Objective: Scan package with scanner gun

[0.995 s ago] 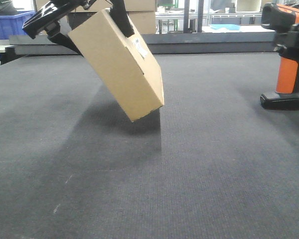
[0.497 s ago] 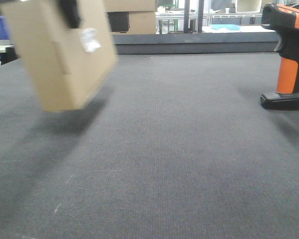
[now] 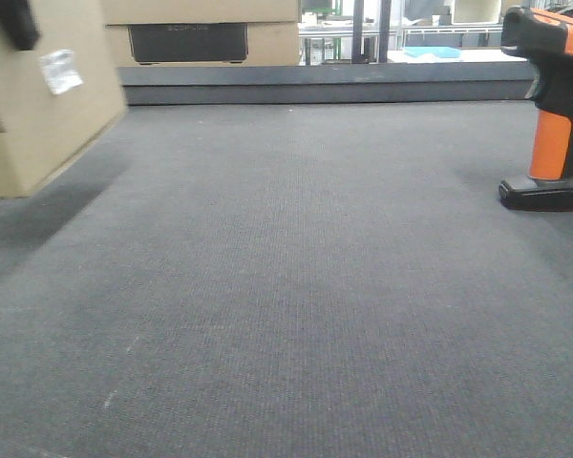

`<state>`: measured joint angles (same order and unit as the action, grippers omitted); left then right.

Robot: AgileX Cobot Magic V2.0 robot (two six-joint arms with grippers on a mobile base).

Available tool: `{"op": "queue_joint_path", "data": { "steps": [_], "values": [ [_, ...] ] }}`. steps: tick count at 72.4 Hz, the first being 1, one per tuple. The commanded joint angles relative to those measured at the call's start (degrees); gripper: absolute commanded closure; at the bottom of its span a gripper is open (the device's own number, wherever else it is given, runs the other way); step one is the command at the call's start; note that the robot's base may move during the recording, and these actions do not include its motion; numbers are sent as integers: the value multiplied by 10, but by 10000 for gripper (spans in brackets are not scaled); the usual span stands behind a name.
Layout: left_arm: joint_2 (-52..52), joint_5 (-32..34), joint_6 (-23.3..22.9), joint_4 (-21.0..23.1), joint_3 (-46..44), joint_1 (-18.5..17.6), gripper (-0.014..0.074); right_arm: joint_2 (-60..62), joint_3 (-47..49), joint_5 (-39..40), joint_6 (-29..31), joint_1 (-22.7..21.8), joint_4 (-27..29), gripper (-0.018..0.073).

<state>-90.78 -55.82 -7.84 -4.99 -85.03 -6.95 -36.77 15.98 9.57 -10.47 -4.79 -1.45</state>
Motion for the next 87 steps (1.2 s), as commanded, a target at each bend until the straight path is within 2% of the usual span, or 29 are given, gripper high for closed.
{"op": "queue_joint_path", "data": {
  "steps": [1,20,25,33,54,61,74,79,83,87],
  "values": [
    [6,7,32,-2,-2,5,708,32,-2,-39,1,-2,5,727],
    [-25,-6,31,-6,-1,5,708,58,-2,-55,1,-2,5,727],
    [-26,-6,20,-6,7,5,708,58,-2,-55,1,-2,5,727],
    [-26,9,-26,-22,27,5,708,58,-2,-56,1,-2,5,727],
    [-26,16,-27,-32,54,5,692,58,-2,-56,1,-2,5,727],
    [-26,24,-27,-32,54,5,580,58,-2,-56,1,-2,5,727],
    [-26,27,-27,-32,54,5,162,58,-2,-56,1,-2,5,727],
    [-26,28,-27,-37,54,5,43,58,-2,-56,1,-2,5,727],
    [-26,28,-27,-39,54,5,-20,58,-2,-56,1,-2,5,727],
    [-26,27,-27,-42,54,5,-11,58,-2,-56,1,-2,5,727]
  ]
}}
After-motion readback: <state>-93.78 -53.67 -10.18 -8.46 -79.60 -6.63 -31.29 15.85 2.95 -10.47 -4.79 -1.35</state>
